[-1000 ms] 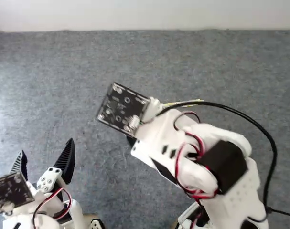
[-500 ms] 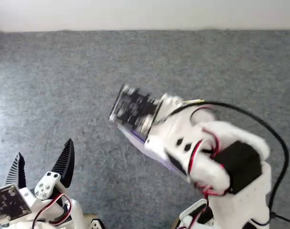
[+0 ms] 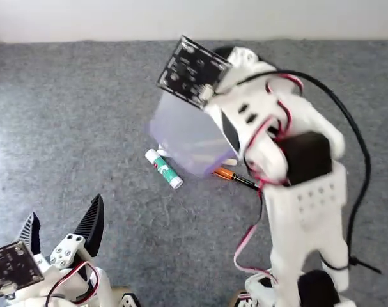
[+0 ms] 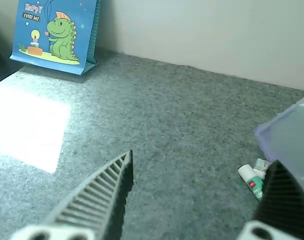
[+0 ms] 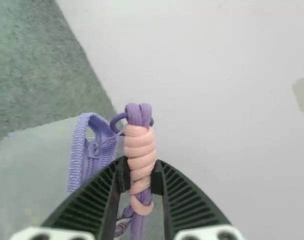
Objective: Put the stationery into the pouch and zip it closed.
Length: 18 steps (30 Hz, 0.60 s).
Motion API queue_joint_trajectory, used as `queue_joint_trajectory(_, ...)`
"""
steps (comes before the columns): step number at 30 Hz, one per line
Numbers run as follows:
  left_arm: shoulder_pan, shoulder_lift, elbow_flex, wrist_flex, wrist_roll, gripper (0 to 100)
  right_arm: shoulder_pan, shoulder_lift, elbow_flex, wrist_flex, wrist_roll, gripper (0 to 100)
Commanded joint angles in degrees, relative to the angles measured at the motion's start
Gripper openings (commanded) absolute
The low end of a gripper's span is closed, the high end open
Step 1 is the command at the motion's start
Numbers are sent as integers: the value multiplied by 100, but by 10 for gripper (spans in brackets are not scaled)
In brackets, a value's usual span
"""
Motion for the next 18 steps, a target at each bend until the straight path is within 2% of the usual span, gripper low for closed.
queue_joint_trajectory(1, -44, -9, -268, 18, 88, 389, 171, 391, -273, -936, 510, 9)
queue_joint_trajectory(8, -44, -9, -268, 18, 88, 389, 382, 1244, -308, -2448, 1204, 9)
queue_joint_trajectory(15, -53, -9, -268, 18, 88, 389, 523, 1763, -308, -3073, 1477, 9)
queue_joint_trajectory(18, -53, -9, -268, 18, 88, 389, 479, 1780, -308, -2677, 1477, 9)
